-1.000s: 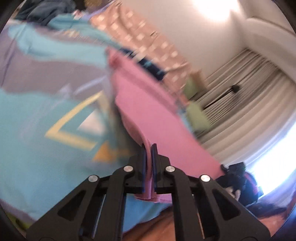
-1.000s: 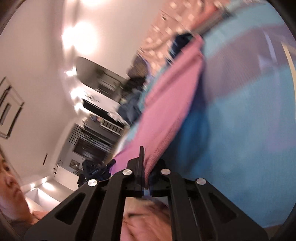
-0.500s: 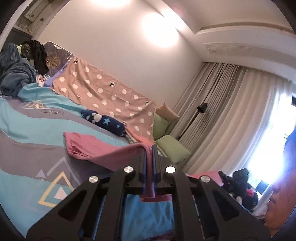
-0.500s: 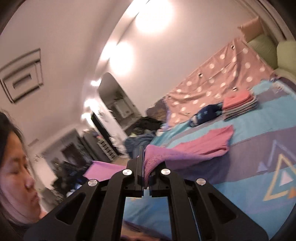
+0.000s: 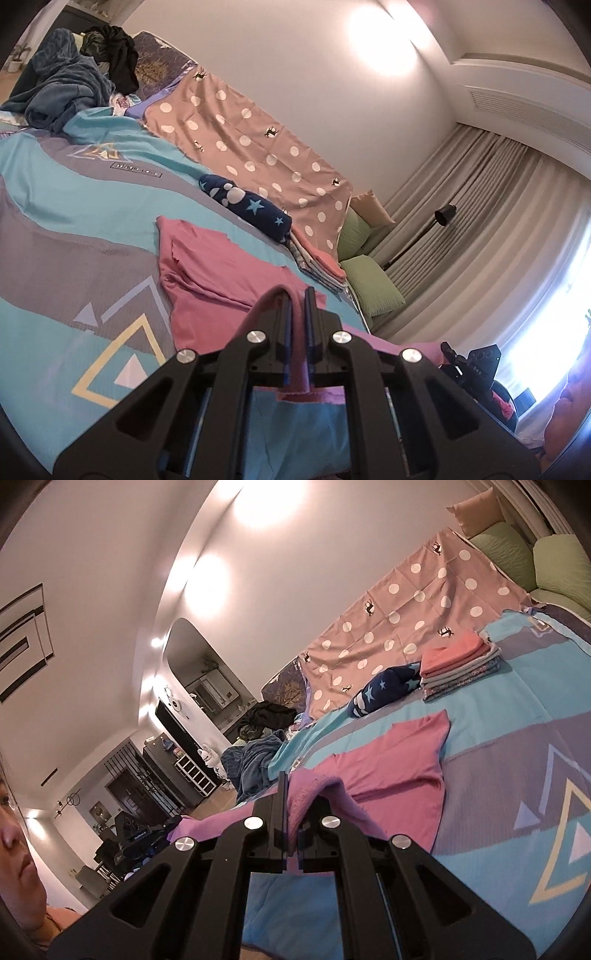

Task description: Fold small clothes

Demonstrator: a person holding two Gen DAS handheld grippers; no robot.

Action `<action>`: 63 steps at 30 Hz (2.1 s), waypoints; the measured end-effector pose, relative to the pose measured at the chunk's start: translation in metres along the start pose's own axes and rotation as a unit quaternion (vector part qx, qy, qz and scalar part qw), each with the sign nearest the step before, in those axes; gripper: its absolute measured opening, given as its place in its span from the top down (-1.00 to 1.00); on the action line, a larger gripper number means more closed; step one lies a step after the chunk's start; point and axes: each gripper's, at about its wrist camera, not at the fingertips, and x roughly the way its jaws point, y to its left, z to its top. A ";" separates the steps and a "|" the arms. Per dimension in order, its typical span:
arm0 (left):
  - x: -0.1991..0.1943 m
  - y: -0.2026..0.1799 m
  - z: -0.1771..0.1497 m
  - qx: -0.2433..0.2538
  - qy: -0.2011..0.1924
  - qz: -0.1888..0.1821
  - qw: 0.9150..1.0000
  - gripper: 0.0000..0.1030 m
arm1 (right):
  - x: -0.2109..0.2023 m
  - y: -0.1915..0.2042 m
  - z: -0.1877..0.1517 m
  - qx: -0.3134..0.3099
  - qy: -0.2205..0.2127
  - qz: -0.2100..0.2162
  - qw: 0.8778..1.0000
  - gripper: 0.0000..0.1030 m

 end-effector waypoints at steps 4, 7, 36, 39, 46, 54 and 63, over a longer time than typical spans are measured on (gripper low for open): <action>0.018 0.004 0.013 -0.002 0.004 0.009 1.000 0.88 | 0.015 -0.009 0.010 0.002 -0.001 -0.007 1.000 0.93; 0.032 0.009 0.024 -0.006 0.003 0.014 1.000 0.88 | 0.030 -0.018 0.019 0.004 0.001 -0.014 1.000 0.92; 0.228 0.103 0.008 -0.031 0.214 0.118 0.969 0.77 | 0.115 -0.094 0.017 0.061 0.072 -0.085 0.992 0.88; 0.228 0.100 0.010 -0.038 0.208 0.098 0.973 0.95 | 0.112 -0.092 0.017 0.060 0.069 -0.086 0.992 0.88; 0.175 0.052 0.039 -0.014 0.124 0.050 0.991 0.95 | 0.097 -0.079 0.025 0.053 0.042 -0.079 0.995 0.88; 0.084 -0.025 0.086 0.029 -0.033 -0.015 0.999 0.95 | 0.056 -0.037 0.054 0.009 -0.040 -0.046 0.998 0.89; 0.094 -0.033 0.111 0.052 -0.052 0.037 0.997 0.95 | 0.084 -0.039 0.083 -0.003 -0.037 -0.062 0.997 0.90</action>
